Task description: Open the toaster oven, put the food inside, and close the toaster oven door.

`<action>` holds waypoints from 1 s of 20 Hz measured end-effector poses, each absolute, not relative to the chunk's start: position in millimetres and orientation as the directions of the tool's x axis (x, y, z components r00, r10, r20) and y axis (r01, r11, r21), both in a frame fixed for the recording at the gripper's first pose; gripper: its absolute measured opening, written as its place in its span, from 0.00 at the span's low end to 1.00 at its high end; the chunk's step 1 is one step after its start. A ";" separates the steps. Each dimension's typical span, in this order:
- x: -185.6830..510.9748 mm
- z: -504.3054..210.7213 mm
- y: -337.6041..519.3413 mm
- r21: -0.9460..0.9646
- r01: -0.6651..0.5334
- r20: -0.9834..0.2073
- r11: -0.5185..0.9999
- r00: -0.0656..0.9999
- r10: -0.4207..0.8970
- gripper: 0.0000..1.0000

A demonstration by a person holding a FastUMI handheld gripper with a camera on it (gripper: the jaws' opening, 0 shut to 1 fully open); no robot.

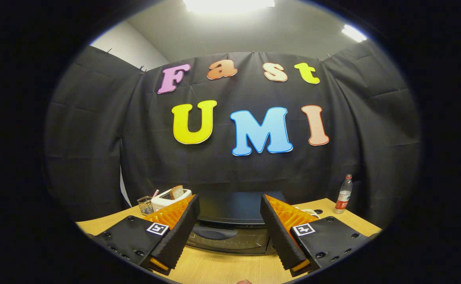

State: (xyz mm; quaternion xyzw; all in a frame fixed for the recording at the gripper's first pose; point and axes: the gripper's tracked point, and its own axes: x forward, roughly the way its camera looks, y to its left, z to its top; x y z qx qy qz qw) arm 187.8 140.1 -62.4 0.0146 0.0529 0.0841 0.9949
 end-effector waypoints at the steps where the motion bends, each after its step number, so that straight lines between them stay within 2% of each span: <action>1: 193.7 -68.5 144.3 0.040 -0.168 -0.114 0.985 0.979 0.172 0.98; 9: 231.1 -112.8 175.1 0.066 -0.173 -0.190 0.983 0.965 0.182 0.98; 17: 253.0 -165.9 182.5 -0.014 -0.140 -0.286 0.990 0.949 0.130 0.98; 20: 255.5 -168.1 183.7 -0.081 -0.128 -0.258 0.988 0.961 0.104 0.97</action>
